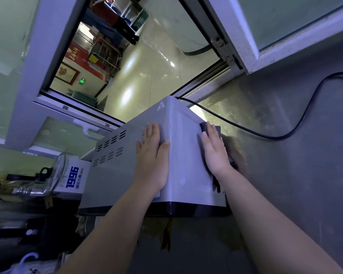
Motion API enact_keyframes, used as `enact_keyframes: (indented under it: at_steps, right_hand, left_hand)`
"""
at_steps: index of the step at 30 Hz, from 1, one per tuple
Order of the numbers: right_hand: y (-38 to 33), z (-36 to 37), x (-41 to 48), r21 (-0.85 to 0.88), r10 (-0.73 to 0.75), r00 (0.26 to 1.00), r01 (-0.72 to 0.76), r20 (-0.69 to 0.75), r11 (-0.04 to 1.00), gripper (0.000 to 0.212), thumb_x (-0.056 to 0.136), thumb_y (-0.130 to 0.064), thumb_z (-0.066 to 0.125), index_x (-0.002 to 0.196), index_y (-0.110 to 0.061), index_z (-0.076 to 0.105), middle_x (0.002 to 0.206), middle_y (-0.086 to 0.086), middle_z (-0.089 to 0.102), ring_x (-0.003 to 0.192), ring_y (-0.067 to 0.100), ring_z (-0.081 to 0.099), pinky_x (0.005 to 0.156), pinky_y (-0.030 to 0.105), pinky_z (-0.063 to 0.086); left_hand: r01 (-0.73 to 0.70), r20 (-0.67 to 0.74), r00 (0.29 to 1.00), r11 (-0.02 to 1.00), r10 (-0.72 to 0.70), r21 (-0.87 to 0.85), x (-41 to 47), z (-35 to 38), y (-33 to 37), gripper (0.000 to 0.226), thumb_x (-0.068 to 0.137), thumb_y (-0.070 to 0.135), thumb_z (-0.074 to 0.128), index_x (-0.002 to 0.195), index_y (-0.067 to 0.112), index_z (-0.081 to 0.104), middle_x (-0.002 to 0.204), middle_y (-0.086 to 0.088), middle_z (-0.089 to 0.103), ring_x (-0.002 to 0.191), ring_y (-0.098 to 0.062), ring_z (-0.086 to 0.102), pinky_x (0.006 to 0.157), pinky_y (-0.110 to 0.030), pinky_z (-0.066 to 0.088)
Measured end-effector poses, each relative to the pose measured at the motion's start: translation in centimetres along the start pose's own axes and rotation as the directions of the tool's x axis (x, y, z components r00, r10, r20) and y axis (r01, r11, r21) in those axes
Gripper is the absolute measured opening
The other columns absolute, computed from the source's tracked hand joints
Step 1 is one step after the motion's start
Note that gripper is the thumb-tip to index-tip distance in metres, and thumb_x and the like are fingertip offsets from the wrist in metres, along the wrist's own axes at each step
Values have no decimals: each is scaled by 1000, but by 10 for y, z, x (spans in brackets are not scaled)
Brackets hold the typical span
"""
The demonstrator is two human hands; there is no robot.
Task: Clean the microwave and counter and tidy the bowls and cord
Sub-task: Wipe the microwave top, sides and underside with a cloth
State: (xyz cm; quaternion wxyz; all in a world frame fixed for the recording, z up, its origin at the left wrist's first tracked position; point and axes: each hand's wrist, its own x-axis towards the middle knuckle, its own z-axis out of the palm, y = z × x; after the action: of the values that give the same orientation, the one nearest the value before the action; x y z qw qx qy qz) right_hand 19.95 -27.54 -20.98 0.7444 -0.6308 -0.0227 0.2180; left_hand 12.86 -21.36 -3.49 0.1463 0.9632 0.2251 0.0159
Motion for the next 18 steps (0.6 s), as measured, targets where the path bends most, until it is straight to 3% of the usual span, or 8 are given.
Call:
enact_keyframes:
  at_steps: [5, 9, 13, 16, 18]
  right_hand:
    - [-16, 14, -60, -94, -354, 935, 355, 30, 930, 69, 86, -78, 14, 148, -46, 12, 156, -27, 7, 149, 11, 2, 121, 39, 3]
    - [-20, 16, -44, -56, -317, 948, 318, 23, 946, 71, 85, -80, 11, 147, -45, 13, 158, -23, 12, 149, 11, 3, 121, 42, 3]
    - [-48, 16, 16, -22, -216, 976, 216, -2, 976, 76, 82, -78, 12, 149, -43, 19, 157, -25, 16, 148, 10, 4, 121, 45, 4]
    - [-83, 19, 41, -35, -341, 940, 341, 16, 939, 74, 86, -71, 16, 150, -36, 26, 157, -16, 22, 147, 9, 11, 120, 44, 10]
    - [-102, 22, 45, -89, -466, 884, 468, 44, 879, 68, 90, -66, 18, 147, -34, 34, 157, -11, 27, 147, 10, 16, 119, 44, 13]
  left_hand:
    - [-15, -15, 1000, 1000, 15, -22, 2, 1, -5, 51, 103, 26, 25, 153, 25, 13, 160, 14, 4, 141, 10, -5, 119, -27, -9]
    - [-91, -2, 996, 995, 91, -41, 4, 2, -7, 53, 102, 19, 29, 153, 22, 17, 159, 14, 8, 142, 8, -2, 119, -24, -5]
    - [-100, -21, 995, 972, 97, -213, -1, 0, -6, 51, 98, 22, 33, 149, 26, 30, 152, 20, 21, 143, 6, 12, 121, -26, 5]
    - [4, -60, 998, 893, -35, -450, -3, -1, -8, 49, 101, 15, 39, 146, 36, 34, 149, 21, 33, 140, 5, 24, 120, -31, 19]
    - [25, -133, 986, 865, -105, -500, -2, 1, -13, 50, 98, 25, 39, 145, 40, 35, 151, 19, 34, 142, 1, 23, 119, -35, 21]
